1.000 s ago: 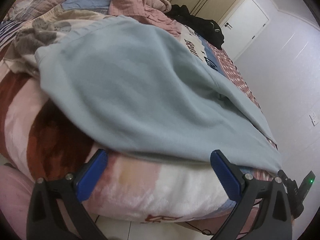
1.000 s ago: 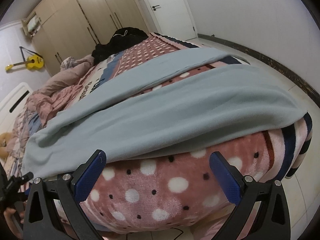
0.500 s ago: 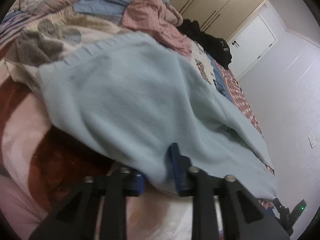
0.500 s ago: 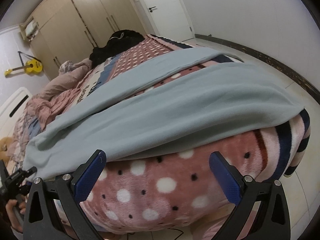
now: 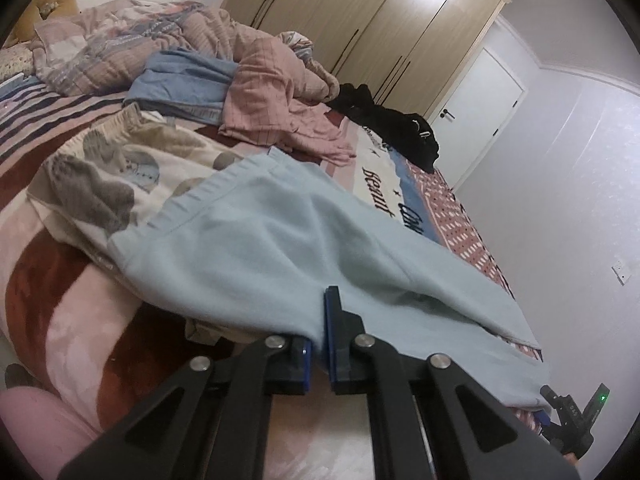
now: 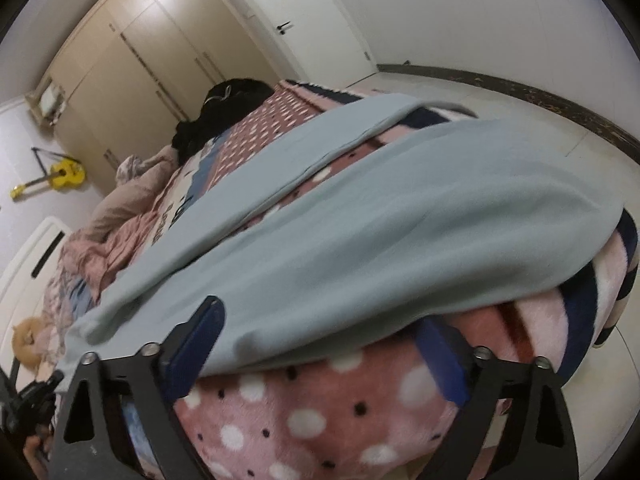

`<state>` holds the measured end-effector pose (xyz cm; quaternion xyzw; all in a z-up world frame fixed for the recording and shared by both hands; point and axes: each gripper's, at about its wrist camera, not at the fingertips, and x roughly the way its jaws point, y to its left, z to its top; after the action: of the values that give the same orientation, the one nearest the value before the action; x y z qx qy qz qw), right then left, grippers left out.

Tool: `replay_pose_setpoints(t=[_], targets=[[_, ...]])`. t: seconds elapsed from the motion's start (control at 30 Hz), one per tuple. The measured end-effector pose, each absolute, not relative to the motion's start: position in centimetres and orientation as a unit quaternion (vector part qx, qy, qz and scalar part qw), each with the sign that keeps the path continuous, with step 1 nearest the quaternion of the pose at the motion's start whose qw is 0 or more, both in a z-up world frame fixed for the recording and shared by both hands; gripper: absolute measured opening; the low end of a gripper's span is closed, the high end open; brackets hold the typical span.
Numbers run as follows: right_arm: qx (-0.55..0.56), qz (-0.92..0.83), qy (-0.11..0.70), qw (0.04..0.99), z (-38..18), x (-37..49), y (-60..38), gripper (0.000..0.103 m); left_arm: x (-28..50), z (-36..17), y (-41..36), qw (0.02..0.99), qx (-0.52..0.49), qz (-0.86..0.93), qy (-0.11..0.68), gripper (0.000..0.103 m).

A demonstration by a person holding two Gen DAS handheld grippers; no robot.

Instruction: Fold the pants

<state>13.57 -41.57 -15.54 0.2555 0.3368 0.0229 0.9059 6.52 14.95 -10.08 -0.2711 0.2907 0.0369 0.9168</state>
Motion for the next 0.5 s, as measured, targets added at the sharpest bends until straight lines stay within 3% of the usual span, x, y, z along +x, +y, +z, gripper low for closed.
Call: replay_pose_setpoints(t=[0.07, 0.23, 0.33, 0.4, 0.5], targets=[[0.263, 0.014, 0.333, 0.906, -15.5, 13.1, -42.3, 0.064, 6.5, -9.8, 14.9, 0.918, -0.270, 0.036, 0.287, 0.003], [0.292, 0.023, 0.322, 0.900, -15.7, 11.9, -44.5, 0.048, 6.7, -8.7, 14.7, 0.926, -0.258, 0.028, 0.274, 0.003], [0.286, 0.019, 0.333, 0.898, -16.0, 11.9, -45.2, 0.029, 6.9, -8.1, 14.6, 0.929, -0.253, 0.026, 0.268, 0.003], [0.287, 0.020, 0.333, 0.898, -16.3, 12.3, -45.5, 0.024, 6.9, -7.9, 14.5, 0.931, -0.248, 0.026, 0.266, 0.003], [0.302, 0.030, 0.326, 0.895, -16.9, 12.8, -46.2, 0.028, 6.9, -8.1, 14.5, 0.929, -0.251, 0.025, 0.271, 0.003]])
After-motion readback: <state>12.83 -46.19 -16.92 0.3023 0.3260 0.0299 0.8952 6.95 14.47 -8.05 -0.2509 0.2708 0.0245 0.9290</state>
